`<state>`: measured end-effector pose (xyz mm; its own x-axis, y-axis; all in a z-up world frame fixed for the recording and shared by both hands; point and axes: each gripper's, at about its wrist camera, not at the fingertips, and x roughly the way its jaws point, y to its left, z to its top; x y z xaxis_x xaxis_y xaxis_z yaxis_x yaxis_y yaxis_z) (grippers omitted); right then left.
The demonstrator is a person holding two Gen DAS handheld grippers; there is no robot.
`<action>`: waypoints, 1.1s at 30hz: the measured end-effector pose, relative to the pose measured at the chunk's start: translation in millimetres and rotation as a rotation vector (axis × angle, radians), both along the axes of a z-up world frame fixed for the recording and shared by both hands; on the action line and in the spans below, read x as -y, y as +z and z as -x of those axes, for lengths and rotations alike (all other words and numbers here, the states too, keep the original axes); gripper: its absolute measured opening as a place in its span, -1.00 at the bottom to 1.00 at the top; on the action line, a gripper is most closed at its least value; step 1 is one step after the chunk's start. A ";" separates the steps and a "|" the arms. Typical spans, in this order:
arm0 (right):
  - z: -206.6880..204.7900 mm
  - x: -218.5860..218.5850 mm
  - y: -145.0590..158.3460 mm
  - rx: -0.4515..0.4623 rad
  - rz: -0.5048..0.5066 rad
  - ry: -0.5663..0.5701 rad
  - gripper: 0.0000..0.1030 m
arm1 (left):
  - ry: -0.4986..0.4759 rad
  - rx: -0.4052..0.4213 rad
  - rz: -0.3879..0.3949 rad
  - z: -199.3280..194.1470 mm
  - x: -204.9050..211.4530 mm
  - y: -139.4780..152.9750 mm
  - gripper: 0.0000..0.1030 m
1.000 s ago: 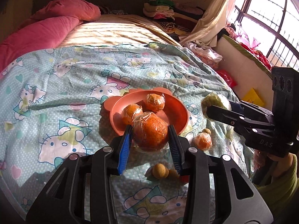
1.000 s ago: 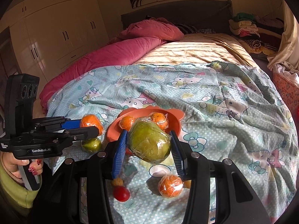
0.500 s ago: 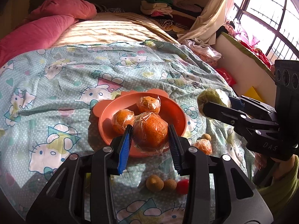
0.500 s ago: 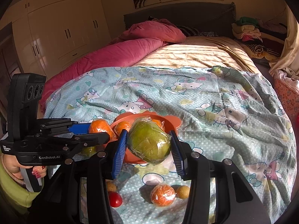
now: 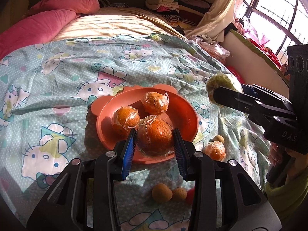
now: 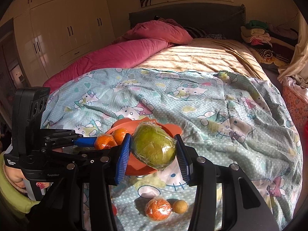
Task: Organize fruits
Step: 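Carry the orange with the left tool onto the plate while the right tool carries the pomelo there, then set the pomelo on the plate with the right tool while the left tool holds its orange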
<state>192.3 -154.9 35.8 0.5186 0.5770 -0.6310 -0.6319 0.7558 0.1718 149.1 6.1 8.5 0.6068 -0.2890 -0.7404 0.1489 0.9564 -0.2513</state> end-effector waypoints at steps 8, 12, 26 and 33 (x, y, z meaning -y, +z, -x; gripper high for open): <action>-8.8 -11.8 -8.1 -0.005 0.029 0.031 -0.15 | 0.002 -0.012 -0.007 -3.5 -2.3 -7.6 -0.41; -12.9 -14.7 -14.6 -0.013 0.045 0.047 -0.15 | 0.007 -0.020 -0.011 -5.6 -4.6 -11.2 -0.41; -18.0 -24.8 -33.3 -0.036 0.095 0.112 -0.15 | 0.024 -0.040 -0.019 -11.4 -13.0 -19.6 -0.41; -18.5 -31.3 -38.9 -0.036 0.118 0.147 -0.15 | 0.028 -0.040 -0.019 -12.5 -15.5 -20.8 -0.41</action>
<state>210.9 -123.7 -3.1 0.4101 0.5655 -0.7156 -0.7318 0.6723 0.1119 161.6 21.6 -12.3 0.5839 -0.2577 -0.7698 0.1120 0.9648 -0.2380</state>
